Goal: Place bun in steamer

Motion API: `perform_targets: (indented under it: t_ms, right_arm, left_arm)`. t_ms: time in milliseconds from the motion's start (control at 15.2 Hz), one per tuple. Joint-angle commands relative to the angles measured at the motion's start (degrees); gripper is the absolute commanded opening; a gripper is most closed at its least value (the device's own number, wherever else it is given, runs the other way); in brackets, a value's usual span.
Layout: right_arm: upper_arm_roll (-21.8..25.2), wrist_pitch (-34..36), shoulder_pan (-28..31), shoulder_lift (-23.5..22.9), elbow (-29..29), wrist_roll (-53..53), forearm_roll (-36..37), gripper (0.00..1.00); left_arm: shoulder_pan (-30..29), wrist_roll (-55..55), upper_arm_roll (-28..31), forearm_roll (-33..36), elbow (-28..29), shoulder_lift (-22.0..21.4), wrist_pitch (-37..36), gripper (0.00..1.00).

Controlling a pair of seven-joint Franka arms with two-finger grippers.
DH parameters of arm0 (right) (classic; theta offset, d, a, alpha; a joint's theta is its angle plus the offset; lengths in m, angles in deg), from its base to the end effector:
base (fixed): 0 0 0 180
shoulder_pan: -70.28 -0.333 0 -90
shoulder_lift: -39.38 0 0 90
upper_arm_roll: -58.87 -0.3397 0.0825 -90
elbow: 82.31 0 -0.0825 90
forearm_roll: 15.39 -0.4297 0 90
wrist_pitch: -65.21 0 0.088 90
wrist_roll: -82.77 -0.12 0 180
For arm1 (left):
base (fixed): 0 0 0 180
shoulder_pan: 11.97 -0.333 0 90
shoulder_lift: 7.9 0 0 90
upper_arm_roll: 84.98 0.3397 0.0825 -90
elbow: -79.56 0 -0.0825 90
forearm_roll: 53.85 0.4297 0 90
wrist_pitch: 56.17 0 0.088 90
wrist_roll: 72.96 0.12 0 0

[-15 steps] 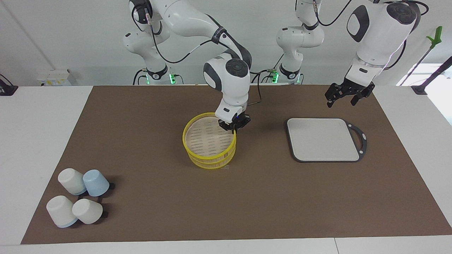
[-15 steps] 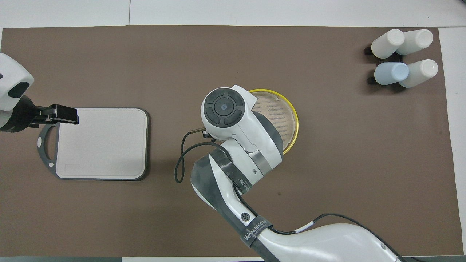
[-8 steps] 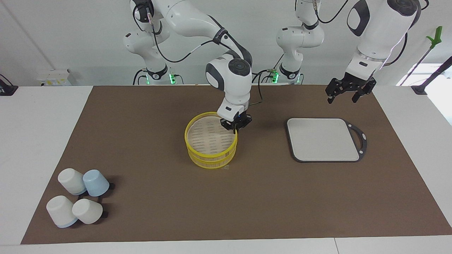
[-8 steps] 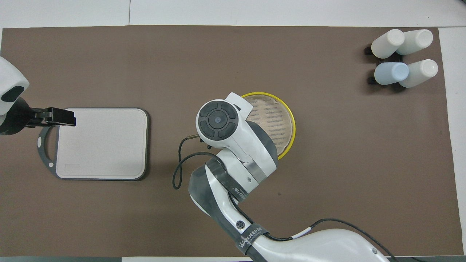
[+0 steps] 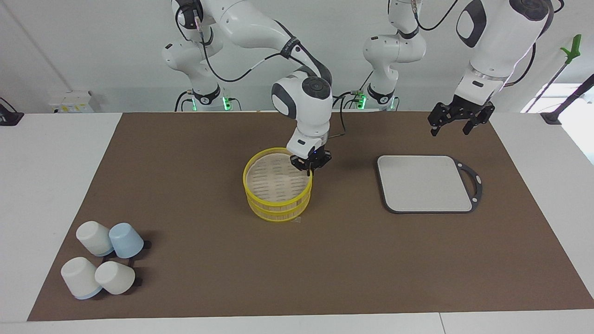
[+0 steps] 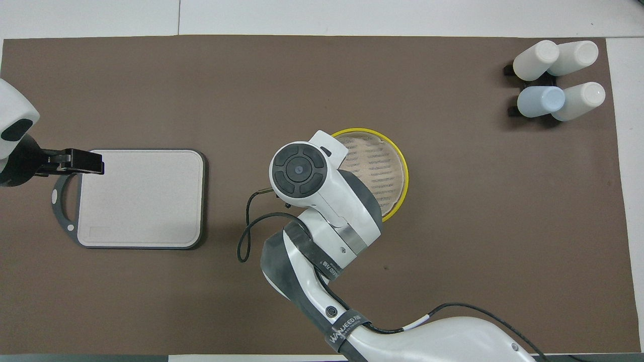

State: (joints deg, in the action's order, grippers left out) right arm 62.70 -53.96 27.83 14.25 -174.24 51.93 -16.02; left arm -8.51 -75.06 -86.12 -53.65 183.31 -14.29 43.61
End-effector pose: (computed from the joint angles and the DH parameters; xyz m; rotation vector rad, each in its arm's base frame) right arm 0.5676 0.4614 0.3674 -3.1272 -0.2153 -0.0653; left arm 0.5720 -0.0462 0.5904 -3.1369 0.0691 -0.0666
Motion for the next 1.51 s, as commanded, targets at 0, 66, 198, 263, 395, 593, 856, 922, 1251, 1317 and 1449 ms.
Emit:
perform_targets:
  t_ms: [0,66,198,263,395,593,856,922,1251,1317,1449]
  right_arm:
    - [-0.40,-2.29,-0.17,1.66,-2.72,-1.42,-0.77,0.53]
    - [-0.40,-1.86,-0.09,1.66,-2.55,-1.42,-0.77,0.63]
    - [0.12,-0.11,0.35,2.01,-1.50,-1.42,-0.85,1.00]
    - [0.30,1.29,1.14,2.79,-1.23,-1.25,-0.85,1.00]
    - [0.21,4.72,5.43,5.69,-0.62,-0.63,-0.77,1.00]
    - [0.21,12.00,12.90,11.05,-0.70,1.47,-0.85,1.00]
    - [0.21,23.52,22.48,18.25,-1.40,11.91,-0.94,1.00]
    - [0.21,26.68,25.11,20.18,-1.41,13.94,-1.03,1.00]
    - [0.21,31.88,30.05,24.69,0.87,20.29,-1.38,1.00]
    - [0.21,32.24,30.58,24.51,1.14,20.29,-1.47,1.00]
    - [0.04,31.72,33.12,24.42,0.88,20.38,-1.38,1.00]
  left_arm:
    - [-0.30,1.22,0.17,-1.08,1.02,-1.17,0.15,1.00]
    - [-0.30,1.22,0.17,-1.08,1.02,-1.26,0.15,1.00]
    - [-0.30,1.22,0.17,-1.08,1.10,-1.26,0.06,1.00]
    - [-0.30,1.22,0.17,-1.08,1.19,-1.26,0.06,1.00]
    - [-0.30,1.22,0.17,-1.08,1.19,-1.26,-0.29,1.00]
    - [-0.30,1.22,0.17,-1.08,1.19,-1.26,-0.46,1.00]
    - [-0.21,0.96,0.08,-1.08,1.19,-1.26,-0.46,1.00]
    - [-0.21,0.87,0.08,-1.08,1.11,-1.26,-0.46,1.00]
    - [-0.12,0.69,0.08,-1.08,1.11,-1.26,-0.38,1.00]
    - [-0.12,0.69,0.08,-1.08,1.11,-1.26,-0.38,1.00]
    - [-0.12,0.69,0.08,-1.08,1.11,-1.26,-0.46,1.00]
